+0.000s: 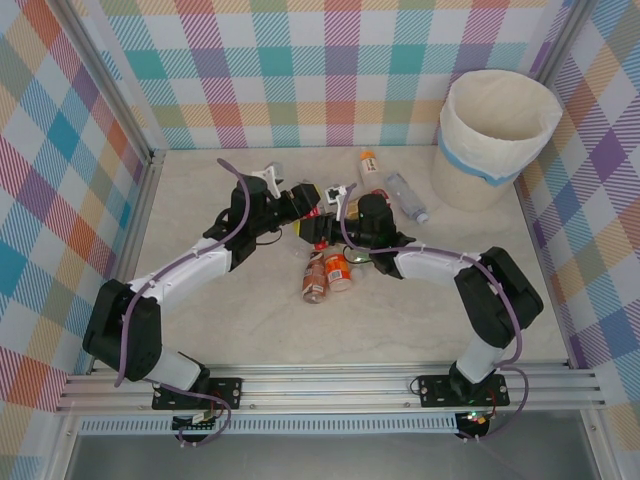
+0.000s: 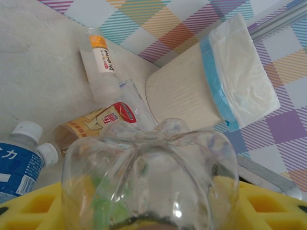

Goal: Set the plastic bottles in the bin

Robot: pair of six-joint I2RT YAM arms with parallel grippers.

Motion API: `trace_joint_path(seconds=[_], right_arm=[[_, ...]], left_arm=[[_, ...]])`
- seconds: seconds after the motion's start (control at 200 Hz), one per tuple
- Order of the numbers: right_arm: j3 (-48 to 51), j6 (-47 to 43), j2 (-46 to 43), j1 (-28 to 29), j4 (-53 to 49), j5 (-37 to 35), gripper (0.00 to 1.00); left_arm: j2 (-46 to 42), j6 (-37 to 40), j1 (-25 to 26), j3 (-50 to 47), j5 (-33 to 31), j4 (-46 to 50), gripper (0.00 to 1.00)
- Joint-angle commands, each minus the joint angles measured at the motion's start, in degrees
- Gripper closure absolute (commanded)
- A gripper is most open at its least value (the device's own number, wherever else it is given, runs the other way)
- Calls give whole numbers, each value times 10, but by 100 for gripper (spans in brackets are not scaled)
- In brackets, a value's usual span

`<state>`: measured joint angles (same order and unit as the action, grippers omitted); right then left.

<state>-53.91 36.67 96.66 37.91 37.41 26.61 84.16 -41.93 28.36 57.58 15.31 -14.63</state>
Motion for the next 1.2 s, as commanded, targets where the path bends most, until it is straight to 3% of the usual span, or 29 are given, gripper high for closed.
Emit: trace_joint_path(seconds=[0.0, 0.05, 0.16, 0.225, 0.57, 0.74, 0.885, 1.06, 1.2], right_arm=[[-5, -18, -19, 2, 10, -21, 40], [-3, -26, -25, 2, -1, -27, 41], [10, -36, -42, 2, -17, -51, 41], [17, -45, -55, 2, -46, -70, 42], [29, -99, -109, -7, -162, -120, 42], [29, -118, -132, -26, -197, -138, 43], [29, -147, -158, -44, -227, -164, 43], [30, -154, -186, -81, -240, -182, 43], [21, -157, -200, -116, -244, -190, 43]], left_arm=[[-1, 11, 8, 18, 3, -12, 45], [-2, 8, 8, 18, 3, -14, 38], [-5, 4, 8, 19, 7, -13, 9], [-11, 7, 8, 15, 10, -18, 0], [-55, 12, -3, -31, -11, -45, 0], [-80, 11, -10, -61, -90, -34, 0], [-82, 29, -17, -64, -88, -6, 0], [-97, 27, -20, -86, -149, 28, 0], [-119, 34, -26, -108, -162, 38, 0]])
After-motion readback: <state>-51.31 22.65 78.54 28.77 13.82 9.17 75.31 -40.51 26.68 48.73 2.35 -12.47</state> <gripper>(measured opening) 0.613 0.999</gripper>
